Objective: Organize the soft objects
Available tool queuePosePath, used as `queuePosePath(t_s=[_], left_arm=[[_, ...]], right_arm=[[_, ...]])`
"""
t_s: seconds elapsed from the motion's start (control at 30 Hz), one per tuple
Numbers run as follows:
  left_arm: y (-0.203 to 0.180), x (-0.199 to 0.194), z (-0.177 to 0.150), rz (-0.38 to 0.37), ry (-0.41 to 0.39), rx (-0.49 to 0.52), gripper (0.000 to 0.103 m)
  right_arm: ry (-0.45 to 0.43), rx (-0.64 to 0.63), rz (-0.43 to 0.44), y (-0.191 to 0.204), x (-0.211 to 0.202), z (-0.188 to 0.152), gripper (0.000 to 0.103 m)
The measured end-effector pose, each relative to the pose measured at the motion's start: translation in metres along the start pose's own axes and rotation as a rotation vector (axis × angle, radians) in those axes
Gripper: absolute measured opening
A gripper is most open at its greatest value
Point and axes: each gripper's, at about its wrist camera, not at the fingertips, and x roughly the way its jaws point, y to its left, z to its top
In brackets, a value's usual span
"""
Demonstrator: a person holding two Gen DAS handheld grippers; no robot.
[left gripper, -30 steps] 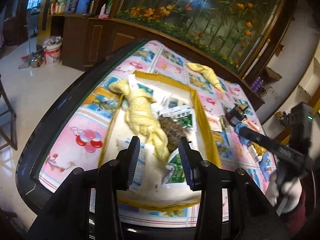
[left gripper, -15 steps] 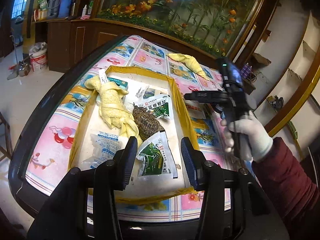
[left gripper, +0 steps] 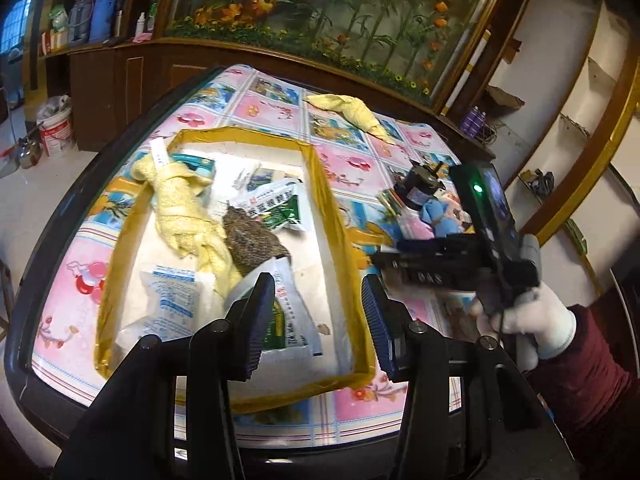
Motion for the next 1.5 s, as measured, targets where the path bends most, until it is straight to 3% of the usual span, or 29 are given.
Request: queuePosePath(t_s=[0.07, 0.1, 0.2, 0.3, 0.4, 0.73, 0.8, 0.83, 0.87, 0.93, 1.2, 1.5], left_arm=[[-0.007, 0.001, 0.000, -0.013, 0.003, 0.011, 0.045], [-0.010, 0.001, -0.001, -0.021, 0.005, 0.018, 0.045], [-0.023, 0.003, -0.004, -0.038, 0.016, 0.044, 0.045], [-0.035, 0.004, -0.007, -0.051, 0.027, 0.075, 0.045], [-0.047, 0.006, -0.009, -0.072, 0.041, 0.113, 0.045], [-0.080, 0.013, -0.020, -0.131, 0.084, 0.227, 0.045], [-0.081, 0.017, -0.020, -0.137, 0.093, 0.230, 0.045], [-0.082, 0.019, -0.020, -0.138, 0.098, 0.229, 0.045], [-0.082, 0.021, -0.021, -0.138, 0.104, 0.228, 0.045], [-0.083, 0.025, -0.021, -0.140, 0.112, 0.227, 0.045], [-0.102, 0.056, -0.019, -0.111, 0.207, 0.313, 0.045], [-0.147, 0.128, -0.007, -0.017, 0.306, 0.593, 0.045]], right_arm=[[-0.008, 0.034, 0.115, -0.012, -0.011, -0.009, 0.045], [-0.046, 0.076, 0.129, -0.025, -0.019, -0.011, 0.046], [-0.158, 0.174, 0.051, -0.060, -0.040, -0.010, 0.046], [-0.201, 0.251, 0.020, -0.090, -0.044, -0.003, 0.046], [-0.223, 0.251, 0.015, -0.095, -0.038, 0.010, 0.046], [-0.087, 0.254, -0.041, -0.086, 0.024, 0.059, 0.046], [-0.101, 0.242, -0.056, -0.083, 0.025, 0.063, 0.046], [-0.102, 0.233, -0.068, -0.081, 0.025, 0.063, 0.045], [-0.096, 0.221, -0.079, -0.078, 0.025, 0.062, 0.037], [-0.088, 0.185, -0.094, -0.072, 0.024, 0.058, 0.020], [-0.041, 0.121, -0.085, -0.071, -0.002, 0.007, 0.018], [-0.070, 0.246, 0.017, -0.102, -0.046, -0.078, 0.019]])
